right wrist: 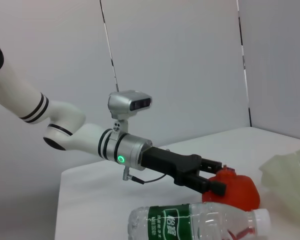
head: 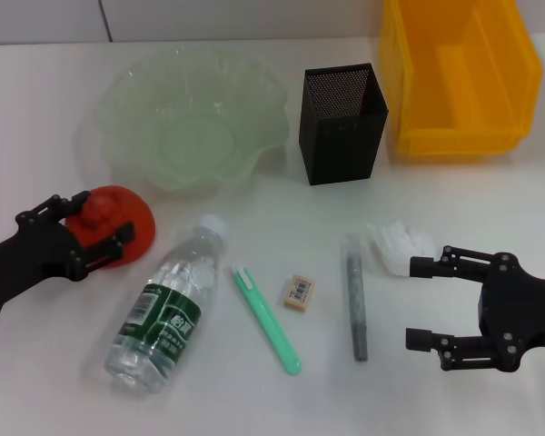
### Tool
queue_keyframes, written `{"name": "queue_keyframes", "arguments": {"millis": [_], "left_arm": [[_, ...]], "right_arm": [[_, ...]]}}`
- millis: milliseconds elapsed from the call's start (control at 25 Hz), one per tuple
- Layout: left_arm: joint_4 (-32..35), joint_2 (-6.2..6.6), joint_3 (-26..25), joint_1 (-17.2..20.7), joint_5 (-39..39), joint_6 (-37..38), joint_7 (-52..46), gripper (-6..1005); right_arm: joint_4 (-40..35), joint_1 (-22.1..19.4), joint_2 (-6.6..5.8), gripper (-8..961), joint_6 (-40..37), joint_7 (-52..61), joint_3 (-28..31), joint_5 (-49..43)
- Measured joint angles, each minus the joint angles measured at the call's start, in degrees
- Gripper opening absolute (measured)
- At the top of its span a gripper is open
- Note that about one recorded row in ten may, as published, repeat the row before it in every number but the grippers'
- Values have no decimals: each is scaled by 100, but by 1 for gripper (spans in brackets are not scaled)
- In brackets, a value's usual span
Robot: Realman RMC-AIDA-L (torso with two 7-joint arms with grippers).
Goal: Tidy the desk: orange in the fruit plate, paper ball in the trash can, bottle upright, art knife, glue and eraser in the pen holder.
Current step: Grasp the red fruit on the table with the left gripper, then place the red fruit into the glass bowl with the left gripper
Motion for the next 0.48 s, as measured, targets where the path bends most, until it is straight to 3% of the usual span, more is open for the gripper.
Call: {"name": "queue_keyframes", "arguments": {"millis": [120,280,400,480], "left_arm": [[-14,-1,34,-57,0,-254,-79,847],[13,-1,50,-90,2,-353,-158,716],[119,-4,66,-74,-2,-78,-280,628],[643,1,64,101,-6,577,-882,581]], "right_arm": [[0,-2,0,821,29,0,-16,0],[15,-11,0,821,36,0,-6,0],[17,-25,0,821,37,0,2,2],[16,-47,-1,820,36,1,10,3]]}}
